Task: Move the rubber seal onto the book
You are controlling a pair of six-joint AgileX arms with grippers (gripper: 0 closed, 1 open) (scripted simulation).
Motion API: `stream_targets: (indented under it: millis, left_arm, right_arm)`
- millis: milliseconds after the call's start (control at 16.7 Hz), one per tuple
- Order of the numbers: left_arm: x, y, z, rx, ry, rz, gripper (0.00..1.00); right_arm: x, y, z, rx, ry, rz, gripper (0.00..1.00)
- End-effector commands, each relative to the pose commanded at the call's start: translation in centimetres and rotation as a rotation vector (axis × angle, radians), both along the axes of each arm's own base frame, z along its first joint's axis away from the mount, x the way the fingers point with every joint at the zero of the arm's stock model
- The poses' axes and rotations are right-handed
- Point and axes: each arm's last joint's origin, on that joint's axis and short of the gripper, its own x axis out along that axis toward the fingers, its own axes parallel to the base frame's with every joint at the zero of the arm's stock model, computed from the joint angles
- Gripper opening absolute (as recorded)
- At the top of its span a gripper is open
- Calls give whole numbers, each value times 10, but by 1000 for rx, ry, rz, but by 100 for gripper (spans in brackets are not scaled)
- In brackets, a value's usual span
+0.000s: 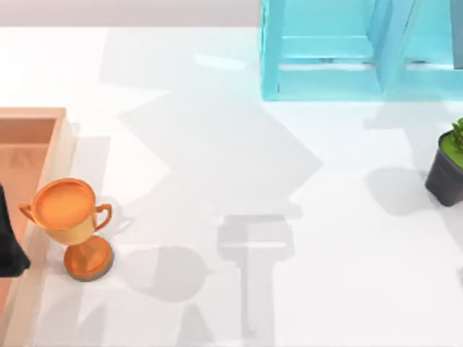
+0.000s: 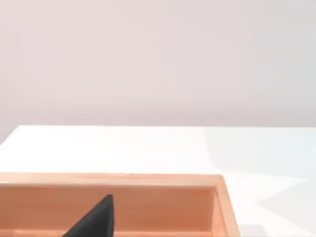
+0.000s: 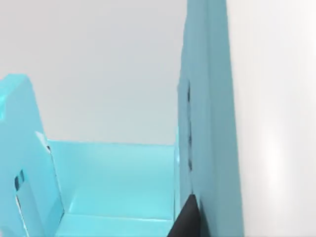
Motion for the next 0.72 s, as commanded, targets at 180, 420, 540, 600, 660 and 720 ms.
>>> stream_targets:
  millis: [180,420,540,600,660,720]
  left_arm:
    - [0,0,0,0,0,0,100]
    - [0,0,0,0,0,0,100]
    - [0,0,0,0,0,0,100]
    - [0,0,0,0,0,0,100]
    - [0,0,0,0,0,0,100]
    - [0,0,0,0,0,0,100]
  right_arm:
    - [16,40,2,-214,-61,30,0]
    - [31,111,-11,-536,-108,70,0]
    - [31,152,-21,-696,-132,95,0]
    - [28,173,-25,-771,-146,109,0]
    - [24,194,-30,-840,-160,124,0]
    - [19,213,-36,-906,-171,139,0]
